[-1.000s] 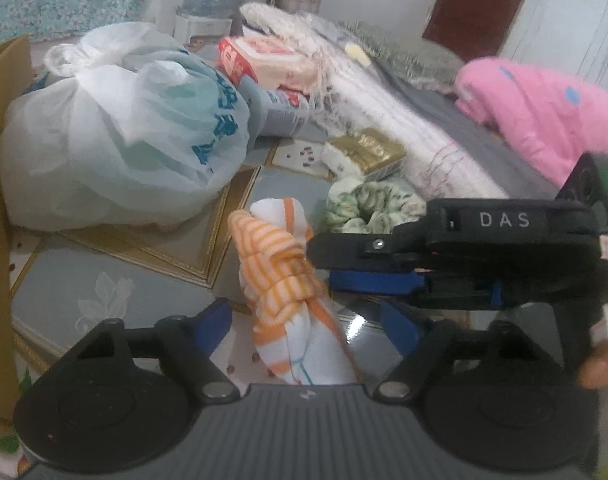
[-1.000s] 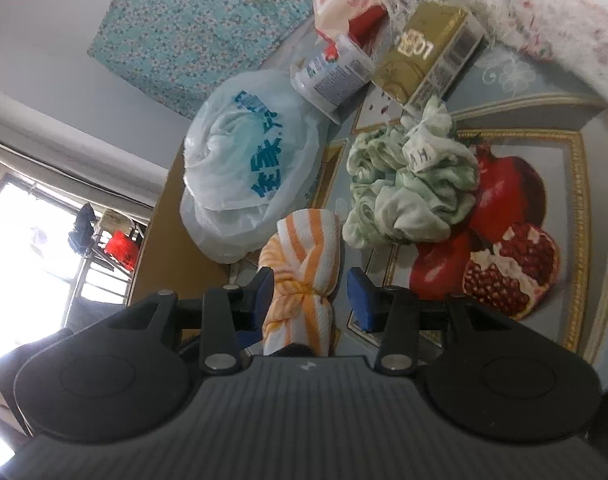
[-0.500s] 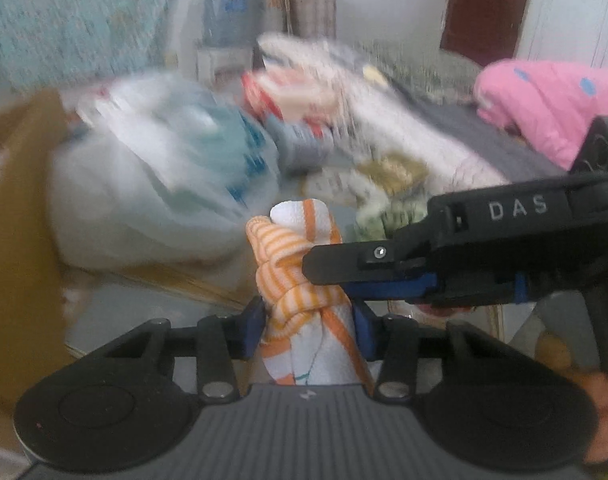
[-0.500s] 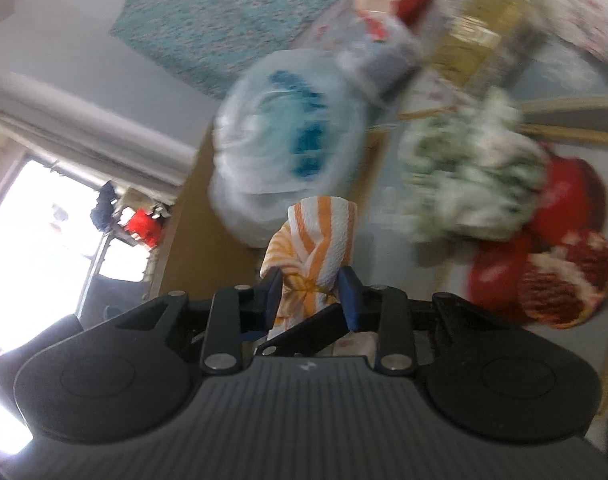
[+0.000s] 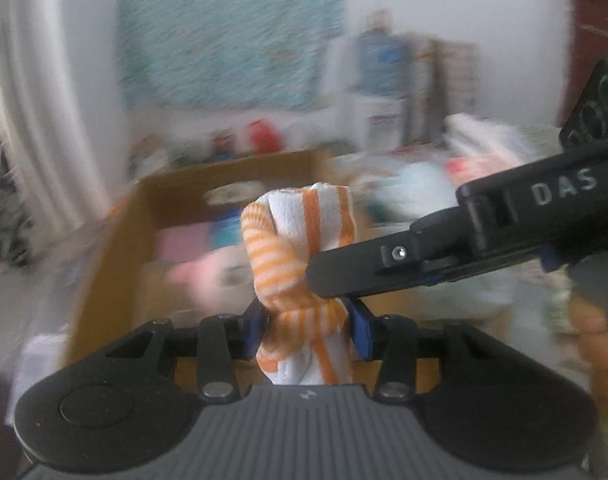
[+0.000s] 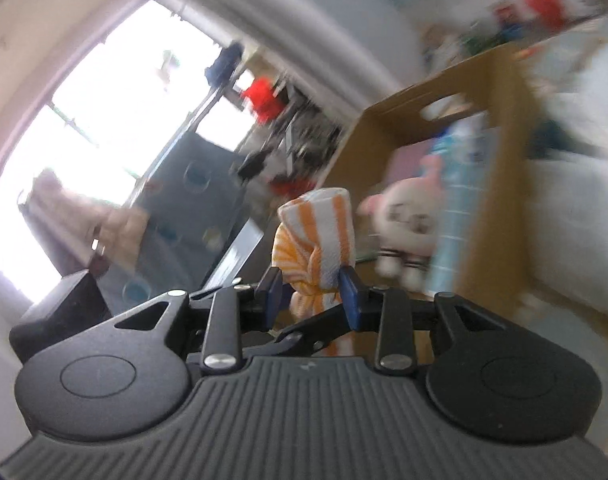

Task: Organize soft objects
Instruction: 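Carry the cloth into the box with the right tool and open it, then move the right tool to the strawberry yogurt cup and grasp it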

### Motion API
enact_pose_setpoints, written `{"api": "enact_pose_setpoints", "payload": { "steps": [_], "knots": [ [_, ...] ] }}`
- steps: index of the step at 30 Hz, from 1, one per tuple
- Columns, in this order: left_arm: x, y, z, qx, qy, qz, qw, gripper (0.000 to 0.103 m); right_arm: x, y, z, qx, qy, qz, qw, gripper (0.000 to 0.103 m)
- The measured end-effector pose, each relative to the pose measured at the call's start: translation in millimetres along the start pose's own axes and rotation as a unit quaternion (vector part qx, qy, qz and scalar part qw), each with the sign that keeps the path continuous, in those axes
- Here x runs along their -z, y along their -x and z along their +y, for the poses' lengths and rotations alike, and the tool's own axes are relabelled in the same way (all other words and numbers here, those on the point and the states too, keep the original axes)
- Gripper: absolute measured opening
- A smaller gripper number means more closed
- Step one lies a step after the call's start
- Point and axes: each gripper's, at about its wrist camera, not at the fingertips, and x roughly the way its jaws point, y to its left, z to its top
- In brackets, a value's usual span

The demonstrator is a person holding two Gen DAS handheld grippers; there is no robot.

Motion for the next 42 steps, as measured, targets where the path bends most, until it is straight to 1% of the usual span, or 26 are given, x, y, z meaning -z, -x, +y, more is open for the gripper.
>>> {"api": "enact_pose_setpoints", "payload": {
  "steps": [2,5,8,10,11,13,15,17,18,20,24,27,29,30,33,35,37,39,42],
  "knots": [
    [-5.0,-12.7,19.7,-0.016,0.01,0.026,0.9995,0.044,-15.4,-39.3,2.1,0.003,-0.005,0.034,0.999,0.032],
    [-5.4,-39.0,50.7,-0.037,0.025,0.078,0.996,0.044,-28.3,-87.6,-10.3,0.004,-0.043,0.08,0.996,0.032],
    [1.9,-56.0,70.8,-0.051,0.029,0.117,0.9914,0.044,-31.3,-124.9,-26.0,0.005,-0.085,0.114,0.99,0.032],
    [6.8,-63.4,80.6,-0.059,0.033,0.14,0.9879,0.044,-28.7,-131.7,-28.2,0.004,-0.096,0.121,0.988,0.032],
    [9.6,-63.8,85.9,-0.061,0.031,0.147,0.9868,0.044,-28.3,-151.7,-37.8,0.002,-0.126,0.138,0.982,0.032],
    [12.2,-68.8,90.9,-0.063,0.023,0.165,0.984,0.044,-23.6,-165.6,-44.9,0.0,-0.15,0.149,0.977,0.032],
    [13.5,-73.5,94.2,-0.066,0.016,0.181,0.9811,0.045,-18.5,-176.3,-49.9,0.002,-0.164,0.155,0.974,0.032],
    [14.9,-73.2,98.0,-0.072,0.006,0.19,0.9792,0.046,-13.9,-185.0,-54.8,0.013,-0.172,0.16,0.972,0.032],
    [14.2,-70.9,95.8,-0.077,-0.001,0.189,0.9789,0.052,-12.2,-189.1,-58.0,0.018,-0.177,0.163,0.97,0.032],
    [13.5,-68.9,96.4,-0.083,-0.006,0.183,0.9795,0.058,-7.9,-196.8,-64.2,0.022,-0.192,0.17,0.966,0.032],
    [13.5,-63.6,97.1,-0.082,-0.005,0.176,0.981,0.06,-3.4,-204.9,-68.4,0.029,-0.203,0.175,0.963,0.032],
    [12.9,-57.3,97.2,-0.079,0.002,0.167,0.9827,0.063,-4.6,-202.2,-64.7,0.028,-0.193,0.167,0.966,0.033],
    [11.2,-53.8,99.3,-0.073,0.01,0.155,0.9852,0.066,-5.3,-199.1,-63.8,0.029,-0.19,0.162,0.968,0.035],
    [10.1,-48.3,98.6,-0.07,0.015,0.146,0.9866,0.067,-6.2,-189.9,-59.5,0.025,-0.177,0.149,0.973,0.035],
    [6.1,-32.3,94.3,-0.062,0.025,0.115,0.9911,0.072,-8.1,-166.2,-51.3,0.01,-0.16,0.117,0.98,0.037],
    [4.0,-19.4,87.1,-0.059,0.028,0.092,0.9936,0.073,-8.9,-143.4,-45.5,-0.007,-0.149,0.093,0.984,0.04],
    [2.6,-7.0,75.0,-0.056,0.024,0.069,0.9958,0.074,-7.4,-113.3,-42.3,-0.029,-0.14,0.064,0.988,0.042],
    [2.1,4.5,60.7,-0.046,0.021,0.045,0.9977,0.077,-3.6,-84.4,-40.5,-0.051,-0.138,0.037,0.988,0.043],
    [4.2,21.0,31.2,-0.018,0.016,0.006,0.9997,0.079,10.0,-22.2,-46.9,-0.077,-0.129,-0.021,0.988,0.046]
  ]
}}
